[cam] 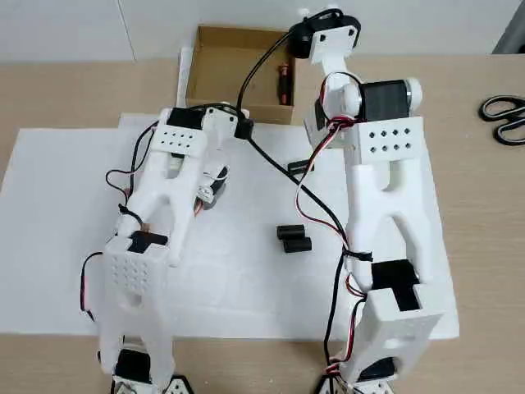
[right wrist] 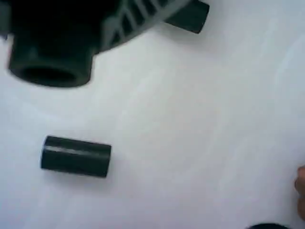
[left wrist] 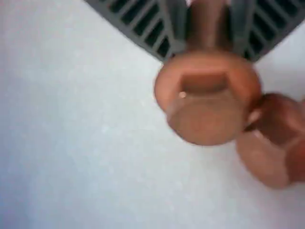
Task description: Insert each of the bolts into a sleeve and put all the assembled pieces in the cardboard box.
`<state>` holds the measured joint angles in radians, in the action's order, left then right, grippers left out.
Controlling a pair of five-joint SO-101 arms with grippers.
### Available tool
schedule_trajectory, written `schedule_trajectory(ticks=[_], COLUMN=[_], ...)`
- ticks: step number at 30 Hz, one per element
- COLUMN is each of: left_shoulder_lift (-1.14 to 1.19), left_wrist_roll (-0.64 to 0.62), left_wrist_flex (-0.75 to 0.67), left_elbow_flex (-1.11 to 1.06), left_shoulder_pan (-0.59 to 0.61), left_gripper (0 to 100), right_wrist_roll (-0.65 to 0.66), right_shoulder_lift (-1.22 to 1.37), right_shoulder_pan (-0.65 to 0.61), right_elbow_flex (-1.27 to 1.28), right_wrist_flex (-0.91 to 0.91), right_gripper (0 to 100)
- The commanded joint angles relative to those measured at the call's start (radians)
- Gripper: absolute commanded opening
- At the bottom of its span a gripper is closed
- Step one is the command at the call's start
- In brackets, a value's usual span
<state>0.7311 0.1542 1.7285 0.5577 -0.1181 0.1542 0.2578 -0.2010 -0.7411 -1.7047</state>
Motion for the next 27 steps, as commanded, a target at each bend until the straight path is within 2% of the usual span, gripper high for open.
schedule_trajectory(ticks=[1, 7, 12, 27], left_shoulder_lift=[-0.08, -0.072, -0.071, 0.028], left_wrist_roll=[-0.044, -0.046, -0.066, -0.066], left_wrist_flex=[0.021, -0.02, -0.032, -0.094], left_elbow_flex=[0.007, 0.004, 0.002, 0.01], left_shoulder_pan=[0.008, 0.009, 0.014, 0.032], left_gripper=[1, 1, 9, 9], right_wrist_roll=[0.008, 0.008, 0.008, 0.008], right_shoulder_lift=[-0.062, -0.062, -0.062, -0.062], right_shoulder_pan=[-0.002, -0.002, -0.002, -0.002], right_elbow_flex=[-0.049, -0.049, -0.049, -0.049], right_wrist_flex=[-0.004, -0.007, -0.008, -0.01], right_gripper=[0.3, 0.3, 0.3, 0.3])
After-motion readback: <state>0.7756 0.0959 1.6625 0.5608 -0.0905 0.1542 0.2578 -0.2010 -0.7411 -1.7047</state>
